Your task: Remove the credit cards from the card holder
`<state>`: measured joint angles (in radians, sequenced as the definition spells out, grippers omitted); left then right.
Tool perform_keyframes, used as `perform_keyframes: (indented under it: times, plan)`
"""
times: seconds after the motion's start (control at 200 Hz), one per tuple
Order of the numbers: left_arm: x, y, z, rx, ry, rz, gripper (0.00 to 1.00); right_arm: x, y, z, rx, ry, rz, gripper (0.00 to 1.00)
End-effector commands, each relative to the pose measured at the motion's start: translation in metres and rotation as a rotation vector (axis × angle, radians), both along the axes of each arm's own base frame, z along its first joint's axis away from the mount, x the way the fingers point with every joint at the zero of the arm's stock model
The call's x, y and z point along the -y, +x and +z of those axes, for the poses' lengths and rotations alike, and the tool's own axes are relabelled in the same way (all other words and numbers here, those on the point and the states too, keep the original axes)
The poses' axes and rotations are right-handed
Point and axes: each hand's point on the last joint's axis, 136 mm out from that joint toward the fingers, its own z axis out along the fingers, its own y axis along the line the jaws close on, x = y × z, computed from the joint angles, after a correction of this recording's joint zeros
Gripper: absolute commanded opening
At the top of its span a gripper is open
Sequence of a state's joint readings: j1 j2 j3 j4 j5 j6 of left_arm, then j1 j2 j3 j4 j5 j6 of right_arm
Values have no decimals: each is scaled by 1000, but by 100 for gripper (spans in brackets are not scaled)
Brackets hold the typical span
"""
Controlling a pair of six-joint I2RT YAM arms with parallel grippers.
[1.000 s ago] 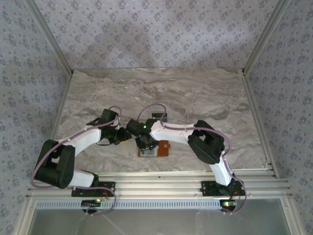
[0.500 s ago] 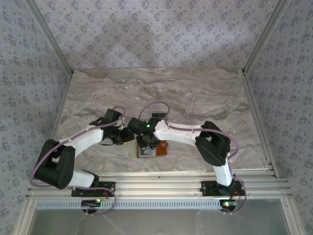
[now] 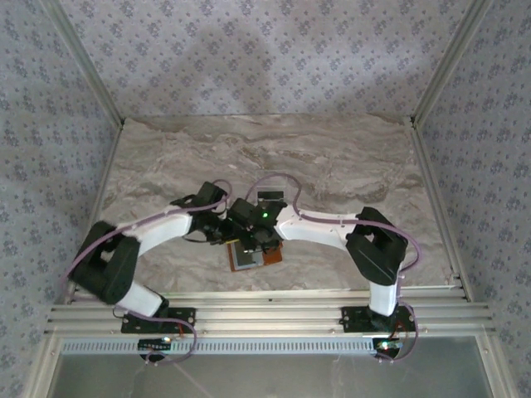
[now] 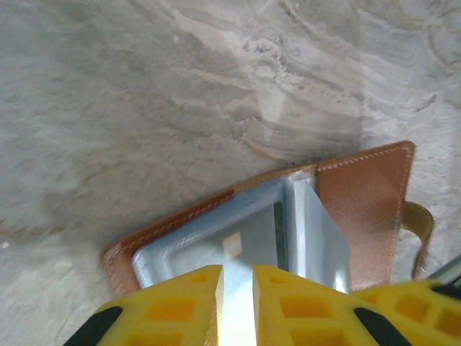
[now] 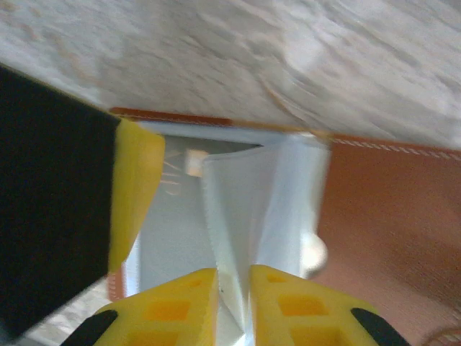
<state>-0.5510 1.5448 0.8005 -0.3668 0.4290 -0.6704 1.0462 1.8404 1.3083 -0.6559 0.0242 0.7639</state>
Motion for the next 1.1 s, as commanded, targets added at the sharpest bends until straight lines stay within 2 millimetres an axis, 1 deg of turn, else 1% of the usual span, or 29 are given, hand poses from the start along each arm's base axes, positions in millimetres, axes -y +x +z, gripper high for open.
perform_keyframes:
  times: [0.0, 0.06, 0.11, 0.155, 0.26, 0.43, 0.515, 0.585, 0.66, 0.78, 0.79, 0.824, 0.884, 0.969, 0.984, 1.014, 1.094]
  plan:
    - [0, -13, -32, -104, 69, -46, 18, 35, 3, -1, 15, -100, -44, 23]
    - [-4, -15, -37, -110, 94, -50, 18, 44, 4, 1, 27, -132, -49, 27]
    - [-6, -15, -39, -112, 109, -55, 18, 53, 6, 1, 37, -162, -56, 33]
    - [-7, -15, -40, -115, 121, -63, 18, 60, 7, 0, 39, -182, -65, 35]
    - [-12, -15, -40, -112, 146, -67, 18, 72, 10, -5, 41, -215, -74, 36]
    - [-12, -14, -36, -97, 148, -66, 18, 92, 14, -17, 31, -275, -89, 39]
    - [-11, -13, -33, -89, 143, -67, 18, 99, 16, -18, 34, -300, -94, 39]
    - [-9, -11, -27, -78, 133, -69, 18, 101, 17, -14, 41, -302, -98, 39]
    - [-6, -7, -18, -51, 117, -74, 18, 97, 16, -4, 52, -263, -93, 39]
    - [-4, 2, -1, -2, 110, -76, 19, 81, 18, 23, 81, -134, -84, 40]
    - [-4, 3, -1, 0, 111, -75, 19, 85, 13, 18, 69, -142, -80, 40]
    - [-3, 4, 4, 9, 109, -75, 19, 82, 12, 22, 70, -107, -76, 40]
    - [-4, 7, 12, 26, 113, -72, 20, 68, 10, 31, 64, -13, -57, 40]
    - [-8, 8, 20, 44, 125, -56, 20, 47, 6, 36, 28, 117, -28, 40]
    - [-9, 7, 20, 44, 129, -54, 20, 45, 4, 36, 20, 126, -25, 40]
    - [-11, 6, 22, 48, 132, -49, 20, 33, 5, 39, 9, 193, -5, 39]
    - [-16, 1, 21, 42, 141, -36, 20, 17, 9, 40, -9, 274, 30, 39]
